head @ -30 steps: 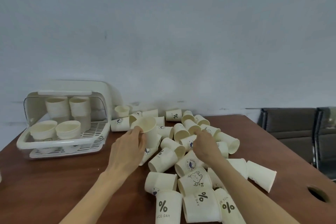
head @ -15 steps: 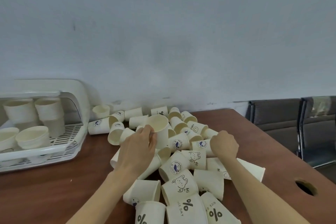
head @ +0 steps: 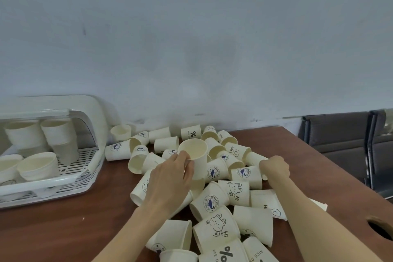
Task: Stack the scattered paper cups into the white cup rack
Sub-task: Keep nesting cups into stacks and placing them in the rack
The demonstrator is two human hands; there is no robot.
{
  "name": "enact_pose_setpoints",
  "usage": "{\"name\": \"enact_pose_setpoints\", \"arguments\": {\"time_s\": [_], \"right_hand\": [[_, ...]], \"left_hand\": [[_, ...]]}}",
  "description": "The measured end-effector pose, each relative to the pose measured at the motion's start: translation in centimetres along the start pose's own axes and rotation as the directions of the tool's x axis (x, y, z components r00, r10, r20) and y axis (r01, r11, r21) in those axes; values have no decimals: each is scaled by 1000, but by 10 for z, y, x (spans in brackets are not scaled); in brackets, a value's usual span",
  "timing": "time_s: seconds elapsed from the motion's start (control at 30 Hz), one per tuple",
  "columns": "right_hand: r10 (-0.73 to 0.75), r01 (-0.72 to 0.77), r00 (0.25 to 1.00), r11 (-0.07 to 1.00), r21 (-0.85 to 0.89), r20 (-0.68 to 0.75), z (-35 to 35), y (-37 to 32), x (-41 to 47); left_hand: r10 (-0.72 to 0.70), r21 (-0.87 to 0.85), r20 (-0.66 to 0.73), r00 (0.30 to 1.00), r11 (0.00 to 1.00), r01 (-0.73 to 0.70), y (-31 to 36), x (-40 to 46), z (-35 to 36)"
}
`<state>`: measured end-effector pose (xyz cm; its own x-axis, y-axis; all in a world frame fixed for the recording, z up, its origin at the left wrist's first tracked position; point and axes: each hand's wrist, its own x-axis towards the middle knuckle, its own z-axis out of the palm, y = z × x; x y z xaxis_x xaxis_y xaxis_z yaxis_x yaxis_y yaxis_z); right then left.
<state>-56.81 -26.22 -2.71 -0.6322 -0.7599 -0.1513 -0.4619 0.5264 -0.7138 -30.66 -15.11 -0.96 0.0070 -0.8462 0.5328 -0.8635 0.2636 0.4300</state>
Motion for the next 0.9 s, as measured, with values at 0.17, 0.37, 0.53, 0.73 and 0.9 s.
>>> {"name": "enact_pose_setpoints", "arguments": {"time_s": [0.17,0.37,0.53,0.73,0.9], "right_hand": [[3,-1,999,999,40,-44,0,1,-3],[-98,94,989,995,-39,-107,-17,-9,-17],[-291,262,943,948,-181,-160,-32,-16,-32],[-553,474,824,792,-384,-122,-47,-23,-54],[-659,569,747,699,-433,-83,-50,-28,-76]], "left_hand": [[5,3,-11,1000,1000,-5,-3,-1,-2],[-2,10,-11,1000,1000,2,-1,-5,-11],[-32,11,-5,999,999,32,2,-14,-28],[-64,28,-38,997,997,66,2,-28,-55],[-98,44,-41,994,994,100,-4,-40,-73]]}}
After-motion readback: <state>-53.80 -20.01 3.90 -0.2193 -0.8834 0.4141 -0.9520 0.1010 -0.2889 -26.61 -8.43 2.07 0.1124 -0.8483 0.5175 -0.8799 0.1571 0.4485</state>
